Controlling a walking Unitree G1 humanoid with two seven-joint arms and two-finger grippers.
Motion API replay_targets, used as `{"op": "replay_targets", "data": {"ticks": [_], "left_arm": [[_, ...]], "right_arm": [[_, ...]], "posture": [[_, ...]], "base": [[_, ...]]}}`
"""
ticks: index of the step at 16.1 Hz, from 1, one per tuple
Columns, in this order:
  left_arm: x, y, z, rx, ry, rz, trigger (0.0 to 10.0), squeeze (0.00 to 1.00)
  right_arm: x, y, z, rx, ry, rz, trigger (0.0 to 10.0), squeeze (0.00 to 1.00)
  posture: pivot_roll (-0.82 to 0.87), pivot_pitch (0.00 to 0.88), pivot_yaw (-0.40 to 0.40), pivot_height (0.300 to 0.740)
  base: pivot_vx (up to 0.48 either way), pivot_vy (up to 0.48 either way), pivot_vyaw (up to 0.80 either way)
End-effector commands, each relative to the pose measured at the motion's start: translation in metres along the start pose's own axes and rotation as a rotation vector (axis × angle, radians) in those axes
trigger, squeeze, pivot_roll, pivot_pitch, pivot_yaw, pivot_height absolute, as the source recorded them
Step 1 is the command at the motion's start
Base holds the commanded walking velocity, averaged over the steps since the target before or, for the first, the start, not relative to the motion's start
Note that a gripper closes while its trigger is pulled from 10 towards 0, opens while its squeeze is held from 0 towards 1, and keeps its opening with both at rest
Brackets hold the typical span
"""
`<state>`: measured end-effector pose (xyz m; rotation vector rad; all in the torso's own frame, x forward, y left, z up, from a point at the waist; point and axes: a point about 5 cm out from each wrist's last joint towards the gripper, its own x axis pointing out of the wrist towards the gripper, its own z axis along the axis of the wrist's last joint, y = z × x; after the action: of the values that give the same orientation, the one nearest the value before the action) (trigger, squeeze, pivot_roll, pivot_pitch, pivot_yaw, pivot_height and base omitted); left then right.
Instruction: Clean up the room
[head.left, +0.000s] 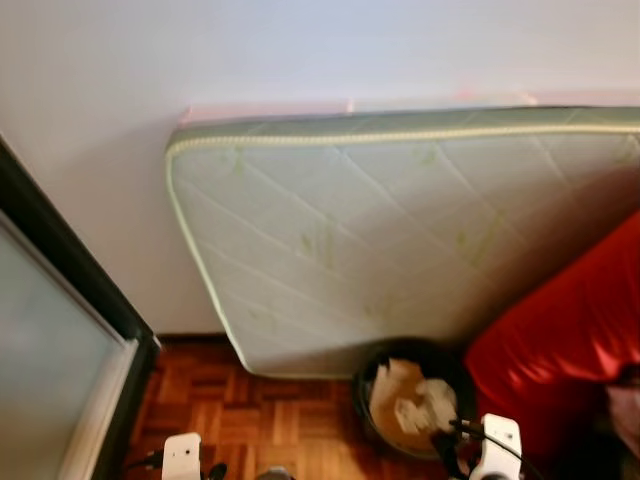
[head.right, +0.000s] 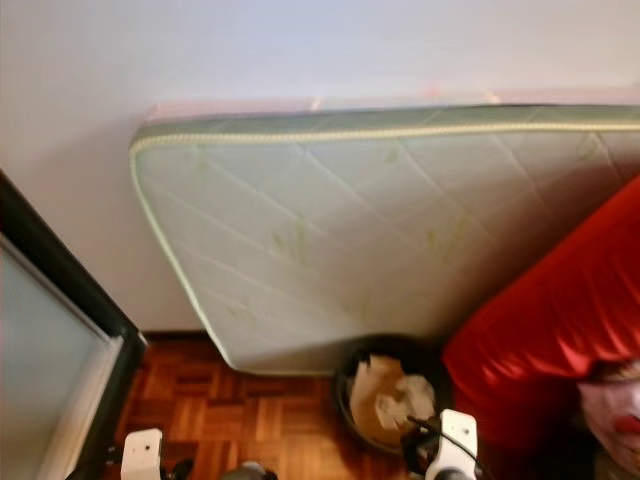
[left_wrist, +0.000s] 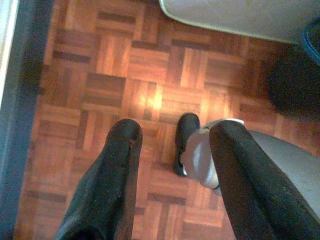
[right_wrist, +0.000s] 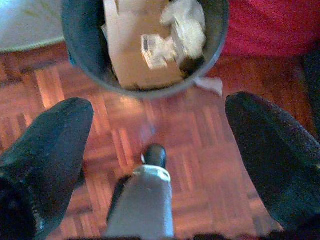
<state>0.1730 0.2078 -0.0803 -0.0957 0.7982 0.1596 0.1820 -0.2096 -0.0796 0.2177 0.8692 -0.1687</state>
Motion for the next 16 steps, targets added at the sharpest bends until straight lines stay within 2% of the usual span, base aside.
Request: {"op": "replay_targets", "data": {"ticks": [1, 4, 10, 16], "left_arm": [[0.001, 0.001, 0.001, 0.0, 0.009, 0.007, 10.0, 0.0], [0.001, 0.002, 0.0, -0.004, 0.023, 0.012, 10.0, 0.0], [-0.002, 0.003, -0.01, -0.007, 0.058, 0.03, 10.0, 0.0], [-0.002, 0.009, -0.009, -0.017, 0.066, 0.034, 10.0, 0.0]], "right_arm": [[-0.002, -0.004, -0.005, 0.011, 0.015, -0.015, 10.0, 0.0], [-0.002, -0.005, -0.004, 0.01, 0.014, -0.015, 10.0, 0.0], [-0.002, -0.005, -0.005, 0.011, 0.021, -0.015, 10.0, 0.0], [-0.002, -0.005, -0.006, -0.003, 0.037, -0.014, 10.0, 0.0]], "posture": [[0.07, 0.146, -0.021, 0.74], [0.07, 0.155, -0.025, 0.74], [0.07, 0.174, -0.03, 0.74], [0.07, 0.185, -0.035, 0.74]], "base": [[-0.281, 0.0, 0.0], [-0.274, 0.0, 0.0], [0.0, 0.0, 0.0], [0.0, 0.0, -0.7]]}}
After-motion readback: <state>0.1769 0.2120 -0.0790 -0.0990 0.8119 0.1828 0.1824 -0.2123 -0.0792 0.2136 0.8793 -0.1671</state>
